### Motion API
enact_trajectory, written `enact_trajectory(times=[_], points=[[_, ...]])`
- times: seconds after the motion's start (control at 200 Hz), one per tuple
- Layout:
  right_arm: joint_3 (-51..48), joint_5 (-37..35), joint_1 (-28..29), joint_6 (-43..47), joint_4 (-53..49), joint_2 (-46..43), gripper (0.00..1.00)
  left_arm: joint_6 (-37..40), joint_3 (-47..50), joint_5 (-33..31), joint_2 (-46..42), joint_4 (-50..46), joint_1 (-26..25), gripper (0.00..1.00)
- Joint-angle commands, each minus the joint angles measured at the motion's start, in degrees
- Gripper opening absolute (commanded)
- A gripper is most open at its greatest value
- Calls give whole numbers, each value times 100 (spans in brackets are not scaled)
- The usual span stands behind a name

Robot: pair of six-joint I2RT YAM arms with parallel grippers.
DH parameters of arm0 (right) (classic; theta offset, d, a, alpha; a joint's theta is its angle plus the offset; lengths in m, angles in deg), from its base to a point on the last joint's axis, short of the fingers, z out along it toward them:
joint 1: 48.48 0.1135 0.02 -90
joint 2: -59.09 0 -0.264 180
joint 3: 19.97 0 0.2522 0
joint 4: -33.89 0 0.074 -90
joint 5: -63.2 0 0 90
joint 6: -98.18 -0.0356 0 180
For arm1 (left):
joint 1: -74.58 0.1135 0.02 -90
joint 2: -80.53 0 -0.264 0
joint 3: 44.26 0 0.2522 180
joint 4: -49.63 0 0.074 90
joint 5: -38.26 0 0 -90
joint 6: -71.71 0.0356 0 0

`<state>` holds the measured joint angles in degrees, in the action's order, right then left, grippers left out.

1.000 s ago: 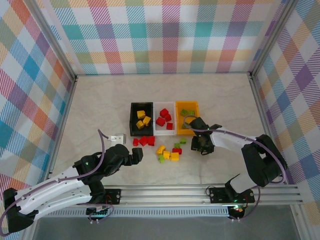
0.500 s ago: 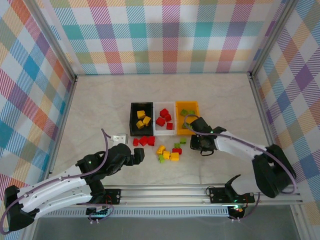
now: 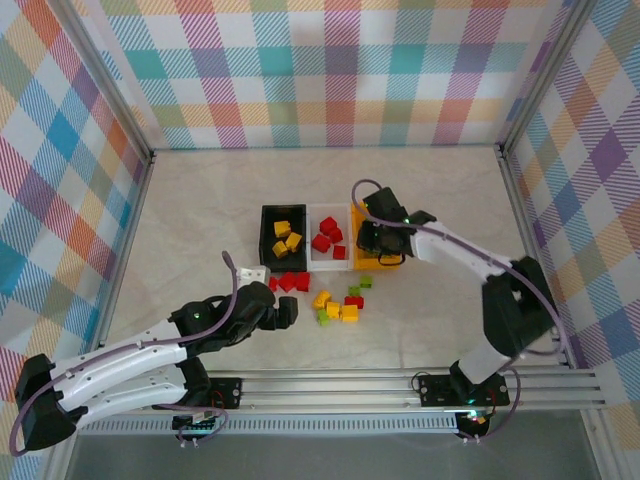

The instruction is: Sort the legos into containers by color

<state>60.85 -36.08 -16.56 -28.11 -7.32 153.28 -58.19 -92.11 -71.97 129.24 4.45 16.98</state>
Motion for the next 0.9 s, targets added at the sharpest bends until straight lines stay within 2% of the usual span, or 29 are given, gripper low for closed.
enact_trajectory(times=[0.0,0.055,0.085,0.185,0.32,0.545,0.74,0.895], points=[[523,-56,-99,89,-20,418,43,122,-185,149,80,115,26,100],[764,46,-98,147,-57,534,60,152,-207,214,144,144,30,100],[846,102,-94,167,-61,529,65,164,-220,248,195,155,30,100],[827,154,-53,241,-20,226,73,292,-278,539,440,322,17,100],[305,113,183,307,65,-461,75,352,-424,675,1056,628,-254,95],[-1177,84,525,23,402,-1658,75,440,-951,673,2537,1208,-753,85],[-1833,89,526,-158,406,-2415,76,394,-1221,994,3427,1749,-776,75],[-2108,-62,526,-182,362,-2850,76,299,-1310,654,3804,1604,-770,67]])
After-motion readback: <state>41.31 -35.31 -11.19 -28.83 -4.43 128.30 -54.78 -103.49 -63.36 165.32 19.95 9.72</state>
